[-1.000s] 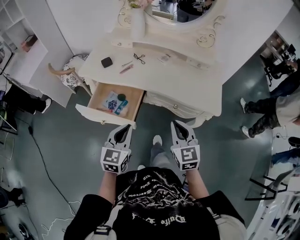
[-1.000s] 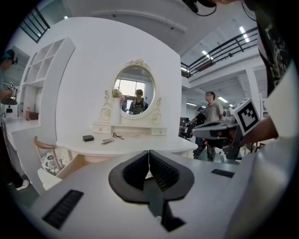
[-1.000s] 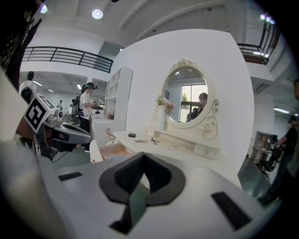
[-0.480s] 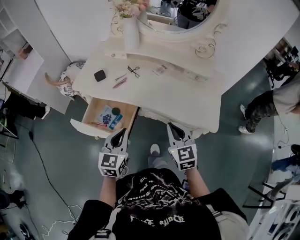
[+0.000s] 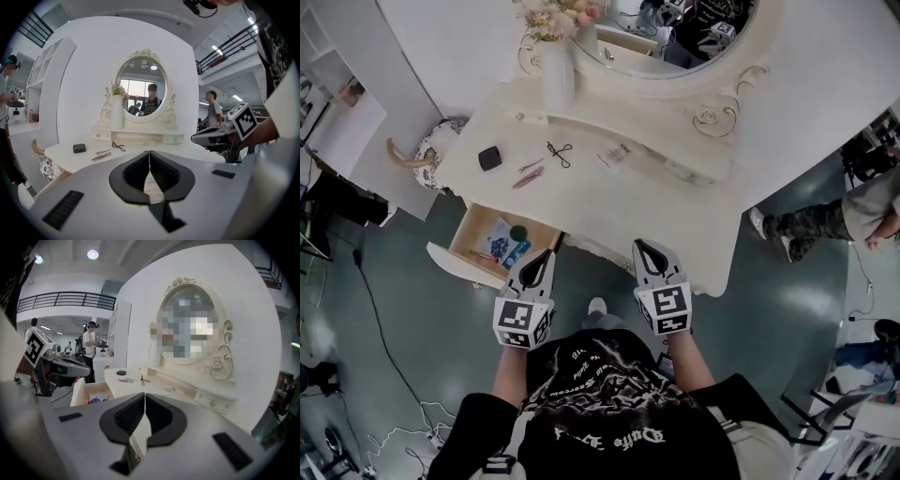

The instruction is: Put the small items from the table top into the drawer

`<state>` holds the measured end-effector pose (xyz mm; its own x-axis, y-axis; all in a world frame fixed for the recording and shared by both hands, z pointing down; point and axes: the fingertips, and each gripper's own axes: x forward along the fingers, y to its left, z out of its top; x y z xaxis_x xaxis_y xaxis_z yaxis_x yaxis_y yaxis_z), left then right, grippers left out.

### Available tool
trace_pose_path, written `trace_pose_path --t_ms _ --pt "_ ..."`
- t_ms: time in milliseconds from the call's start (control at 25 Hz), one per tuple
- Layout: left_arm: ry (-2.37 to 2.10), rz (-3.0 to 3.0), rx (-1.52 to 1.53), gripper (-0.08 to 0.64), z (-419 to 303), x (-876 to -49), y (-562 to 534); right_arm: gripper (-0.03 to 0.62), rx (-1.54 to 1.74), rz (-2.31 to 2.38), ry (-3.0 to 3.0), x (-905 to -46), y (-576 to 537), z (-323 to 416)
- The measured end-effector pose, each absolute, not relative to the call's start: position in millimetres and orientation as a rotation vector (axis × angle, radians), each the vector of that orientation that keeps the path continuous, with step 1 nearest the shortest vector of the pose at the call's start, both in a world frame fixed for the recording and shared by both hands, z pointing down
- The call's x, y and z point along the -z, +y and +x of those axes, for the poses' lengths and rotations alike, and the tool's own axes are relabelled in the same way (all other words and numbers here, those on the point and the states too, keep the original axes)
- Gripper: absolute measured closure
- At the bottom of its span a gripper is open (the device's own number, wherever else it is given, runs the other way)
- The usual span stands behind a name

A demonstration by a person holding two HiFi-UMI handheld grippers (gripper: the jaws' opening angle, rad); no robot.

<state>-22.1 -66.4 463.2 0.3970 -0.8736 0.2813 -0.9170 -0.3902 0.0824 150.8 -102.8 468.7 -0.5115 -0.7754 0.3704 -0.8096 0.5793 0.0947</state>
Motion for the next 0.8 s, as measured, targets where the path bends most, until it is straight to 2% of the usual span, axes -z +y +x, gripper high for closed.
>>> trace_pose_path --t_ms 640,800 --pt "-1.661 2.37 -0.293 0.543 6.7 -471.1 -112.4 0.572 -0.156 1.192 -2.473 -482.6 -165.6 175.5" --pt "-1.684 2.337 -0.287 0.543 1.4 -475.4 -113.8 0.518 -0.173 1.152 -2.466 -489.5 -169.3 172.7"
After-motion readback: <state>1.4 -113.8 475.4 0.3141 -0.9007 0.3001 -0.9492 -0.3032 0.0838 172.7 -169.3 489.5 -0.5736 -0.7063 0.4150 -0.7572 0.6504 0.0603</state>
